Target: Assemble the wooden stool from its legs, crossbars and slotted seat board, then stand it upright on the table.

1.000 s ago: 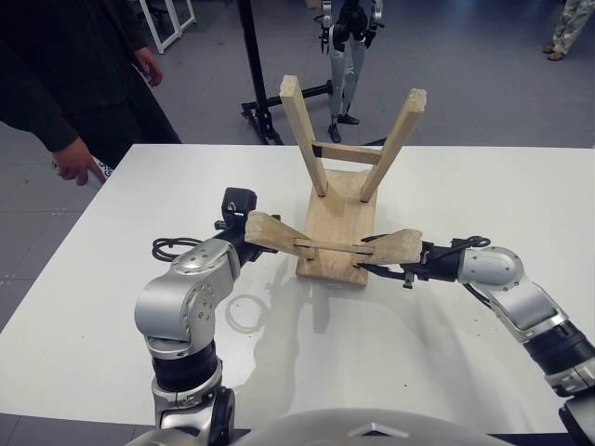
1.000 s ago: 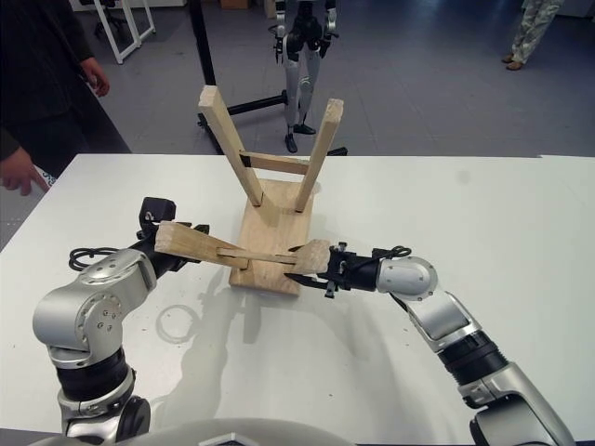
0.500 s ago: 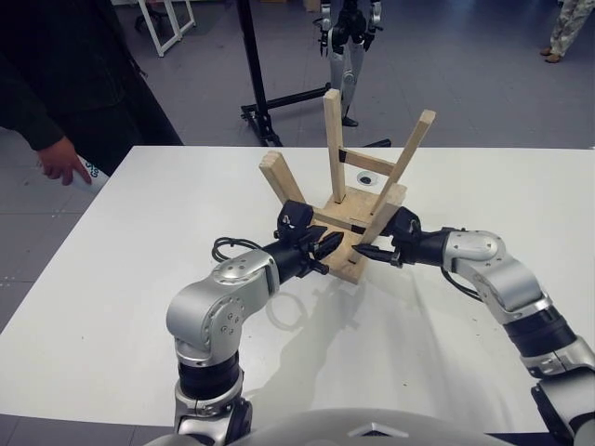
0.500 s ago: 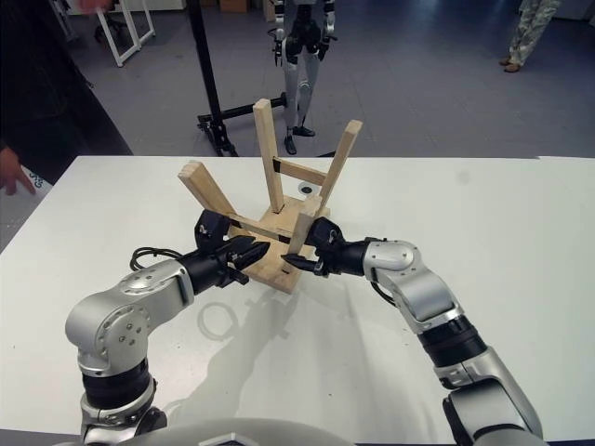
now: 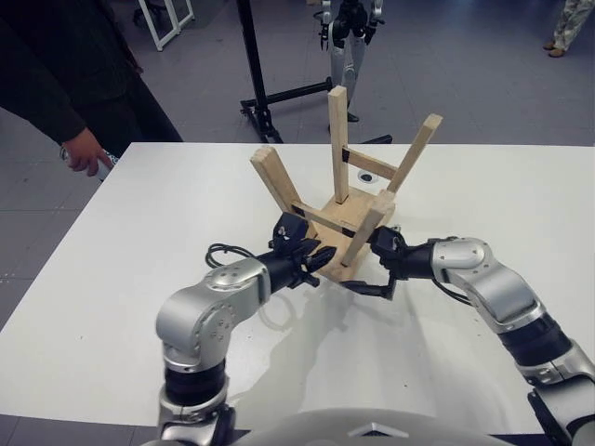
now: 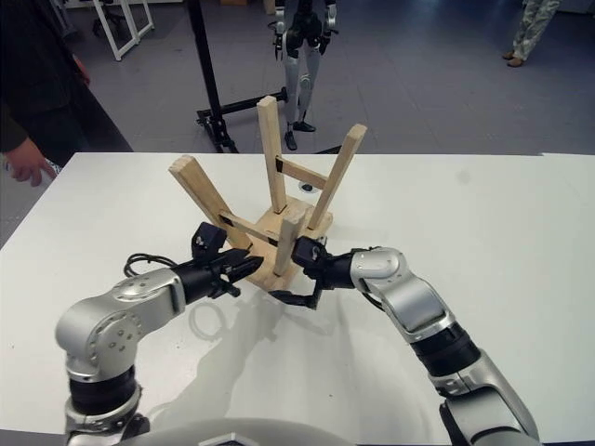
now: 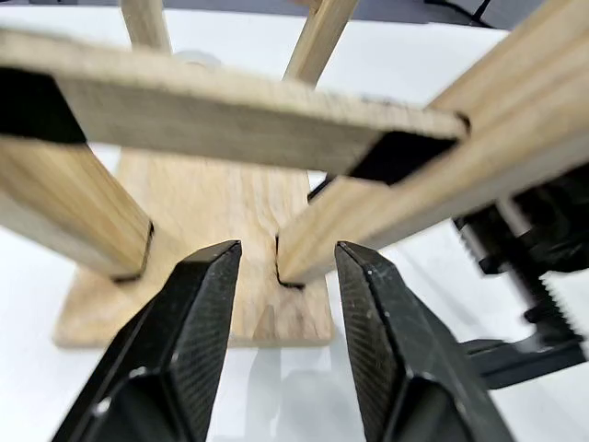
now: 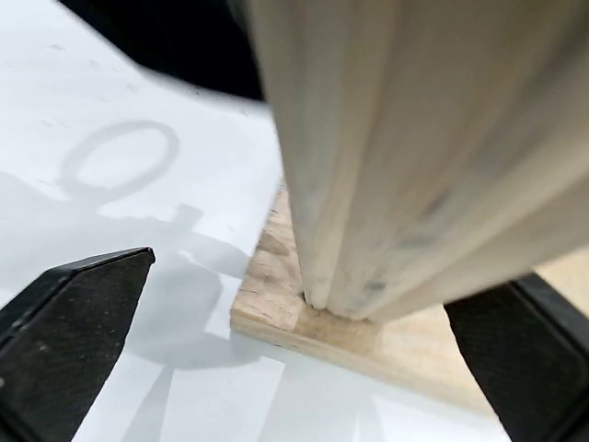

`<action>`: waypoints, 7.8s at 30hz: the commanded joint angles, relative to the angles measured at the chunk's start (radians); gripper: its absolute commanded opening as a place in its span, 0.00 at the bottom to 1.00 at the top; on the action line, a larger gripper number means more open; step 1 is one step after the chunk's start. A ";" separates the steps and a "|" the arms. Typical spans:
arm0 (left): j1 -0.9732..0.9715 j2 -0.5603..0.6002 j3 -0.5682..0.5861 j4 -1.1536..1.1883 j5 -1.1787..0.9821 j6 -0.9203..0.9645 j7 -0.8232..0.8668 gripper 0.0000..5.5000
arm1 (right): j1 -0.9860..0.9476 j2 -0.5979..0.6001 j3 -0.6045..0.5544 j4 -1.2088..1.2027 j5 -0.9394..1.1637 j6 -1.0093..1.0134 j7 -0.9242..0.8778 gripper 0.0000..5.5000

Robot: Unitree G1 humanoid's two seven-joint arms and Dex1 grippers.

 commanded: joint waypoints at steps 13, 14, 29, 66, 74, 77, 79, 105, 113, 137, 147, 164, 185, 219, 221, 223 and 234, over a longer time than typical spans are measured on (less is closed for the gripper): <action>0.084 0.627 0.125 0.037 -0.113 -0.119 -0.382 0.35 | -0.031 0.088 -0.034 -0.046 -0.034 0.106 -0.056 0.99; 0.088 0.627 0.117 0.036 -0.113 -0.126 -0.381 0.35 | -0.010 0.068 -0.051 -0.081 -0.021 0.124 -0.050 0.99; 0.149 0.605 0.019 0.084 -0.083 -0.163 -0.324 0.35 | 0.268 -0.379 -0.279 -0.060 0.059 0.115 0.190 0.99; 0.046 0.288 -0.186 0.515 0.281 -0.416 -0.074 0.35 | 0.080 0.071 -0.163 0.425 -0.267 -0.106 -0.155 0.99; 0.063 0.413 0.049 0.537 0.276 -0.424 -0.083 0.35 | 0.047 0.016 -0.373 0.435 -0.206 -0.048 -0.235 0.88; -0.026 0.427 0.171 0.520 0.253 -0.403 -0.055 0.22 | 0.054 0.089 -0.445 0.390 -0.165 0.001 -0.336 0.73; -0.100 0.402 0.231 0.459 0.218 -0.352 -0.033 0.16 | 0.062 0.127 -0.456 0.335 -0.131 0.035 -0.356 0.66; -0.711 -0.025 0.558 0.053 -0.354 0.246 0.249 0.15 | 0.097 0.239 -0.234 0.444 -0.145 -0.084 -0.313 0.59; -0.622 0.026 0.561 0.102 -0.672 0.246 0.345 0.15 | 0.098 0.233 -0.232 0.442 -0.146 -0.082 -0.310 0.59; -0.397 0.682 0.525 0.557 -0.909 -0.311 -0.063 0.34 | 0.114 0.030 -0.453 0.242 -0.015 0.063 -0.195 0.81; -0.156 0.923 0.273 0.881 -0.449 -0.618 -1.073 0.55 | 0.101 -0.234 -0.590 -0.032 0.328 0.345 0.116 1.00; -0.364 0.688 0.025 0.891 -0.199 -0.649 -1.112 0.55 | 0.007 -0.113 -0.456 -0.200 0.517 0.424 -0.018 1.00; -0.223 0.661 0.030 0.621 -0.327 -0.506 -1.133 0.35 | -0.064 -0.125 -0.457 -0.079 0.700 0.487 0.167 0.36; -0.552 0.457 0.132 1.170 -0.614 0.150 -0.718 0.66 | -0.390 -0.162 -0.332 0.784 1.206 1.070 -0.118 0.67; -0.540 0.465 0.130 1.199 -0.563 0.100 -0.732 0.71 | -0.412 -0.165 -0.350 0.846 1.110 1.038 -0.088 0.74; -0.541 0.467 0.138 1.242 -0.515 0.042 -0.737 0.77 | -0.430 -0.168 -0.362 0.897 1.021 1.000 -0.047 0.81; -0.596 0.586 0.252 1.401 -0.396 -0.153 -0.851 0.79 | -0.361 -0.199 -0.453 0.807 0.773 0.815 0.131 0.84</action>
